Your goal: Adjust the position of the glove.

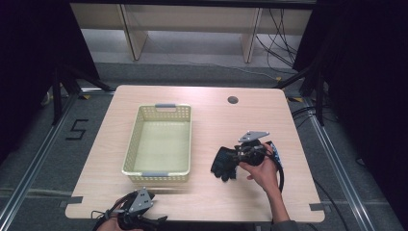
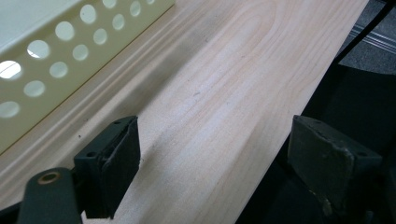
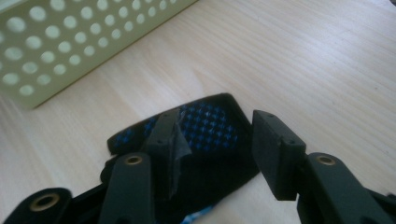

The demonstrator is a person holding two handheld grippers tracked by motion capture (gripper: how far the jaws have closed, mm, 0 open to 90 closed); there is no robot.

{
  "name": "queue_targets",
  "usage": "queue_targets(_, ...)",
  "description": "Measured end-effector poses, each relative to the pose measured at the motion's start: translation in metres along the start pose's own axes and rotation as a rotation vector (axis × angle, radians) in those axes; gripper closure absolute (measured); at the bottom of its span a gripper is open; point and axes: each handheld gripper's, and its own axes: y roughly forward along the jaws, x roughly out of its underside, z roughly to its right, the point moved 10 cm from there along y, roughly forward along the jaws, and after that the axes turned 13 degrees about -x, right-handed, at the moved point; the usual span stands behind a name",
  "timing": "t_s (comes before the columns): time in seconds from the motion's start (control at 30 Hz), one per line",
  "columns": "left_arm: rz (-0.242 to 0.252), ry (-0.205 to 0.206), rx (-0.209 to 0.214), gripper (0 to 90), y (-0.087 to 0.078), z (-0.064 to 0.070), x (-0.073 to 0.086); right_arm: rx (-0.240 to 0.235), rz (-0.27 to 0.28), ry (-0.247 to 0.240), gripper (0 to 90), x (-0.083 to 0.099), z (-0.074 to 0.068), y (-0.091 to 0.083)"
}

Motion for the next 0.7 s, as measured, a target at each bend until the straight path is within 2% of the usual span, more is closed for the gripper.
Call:
queue_targets(0.1, -0.004, -0.004, 0.003, 16.6, 0.0, 0.001, 0.0, -0.02, -0.011, 0.017, 56.3, -0.003, 0.007, 0.006)
queue_targets(0.13, 0.001, 0.009, 0.003, 16.6, 0.0, 0.0, 0.0, -0.021, -0.014, 0.014, 56.6, -0.006, 0.012, 0.011)
queue_targets(0.17, -0.003, -0.018, 0.001, 16.6, 0.0, 0.001, 0.0, -0.021, -0.014, 0.014, 56.6, -0.006, 0.012, 0.011)
queue_targets(0.2, 0.0, 0.005, 0.003, 16.6, 0.0, 0.0, 0.0, -0.024, -0.011, 0.028, 57.1, -0.007, 0.012, 0.013)
queue_targets(0.23, -0.01, -0.01, 0.006, 16.6, 0.0, 0.001, 0.001, -0.03, -0.008, 0.029, 57.2, -0.009, 0.013, 0.017)
queue_targets(0.3, 0.008, -0.042, 0.019, 16.6, 0.0, 0.005, -0.001, -0.032, -0.013, 0.019, 57.4, -0.01, 0.015, 0.021)
queue_targets(0.33, -0.005, -0.005, -0.002, 16.6, 0.0, 0.0, 0.0, -0.045, -0.02, 0.033, 57.7, -0.011, 0.016, 0.026)
queue_targets(0.37, -0.006, 0.011, -0.003, 16.6, 0.0, -0.001, 0.001, -0.045, -0.02, 0.033, 57.7, -0.011, 0.016, 0.026)
queue_targets(0.4, -0.01, -0.011, -0.002, 16.6, 0.0, 0.0, 0.001, -0.049, -0.016, 0.036, 57.8, -0.012, 0.018, 0.029)
queue_targets(0.43, -0.006, -0.016, 0.002, 16.6, 0.0, 0.0, 0.001, -0.052, -0.049, 0.039, 57.8, -0.009, 0.021, 0.031)
queue_targets(0.47, -0.011, -0.009, 0.0, 16.6, 0.0, 0.0, 0.001, -0.047, -0.072, 0.034, 57.8, -0.007, 0.025, 0.035)
queue_targets(0.53, -0.006, 0.014, -0.001, 16.6, 0.0, -0.001, 0.001, -0.051, -0.071, 0.047, 57.7, -0.008, 0.025, 0.038)
queue_targets(0.57, -0.005, 0.015, 0.0, 16.6, 0.0, -0.001, 0.001, -0.044, -0.07, 0.037, 57.6, -0.008, 0.029, 0.039)
queue_targets(0.6, -0.003, 0.01, 0.0, 16.6, 0.0, -0.001, 0.0, -0.06, -0.086, 0.055, 57.4, -0.008, 0.029, 0.039)
queue_targets(0.63, -0.008, -0.016, 0.005, 16.6, 0.001, 0.001, 0.001, -0.061, -0.086, 0.042, 57.1, -0.009, 0.031, 0.041)
queue_targets(0.67, -0.011, -0.014, 0.004, 16.6, 0.001, 0.001, 0.001, -0.06, -0.087, 0.041, 56.6, -0.009, 0.033, 0.043)
queue_targets(0.7, -0.006, -0.017, 0.005, 16.6, 0.001, 0.001, 0.001, -0.079, -0.106, 0.059, 56.6, -0.009, 0.033, 0.043)
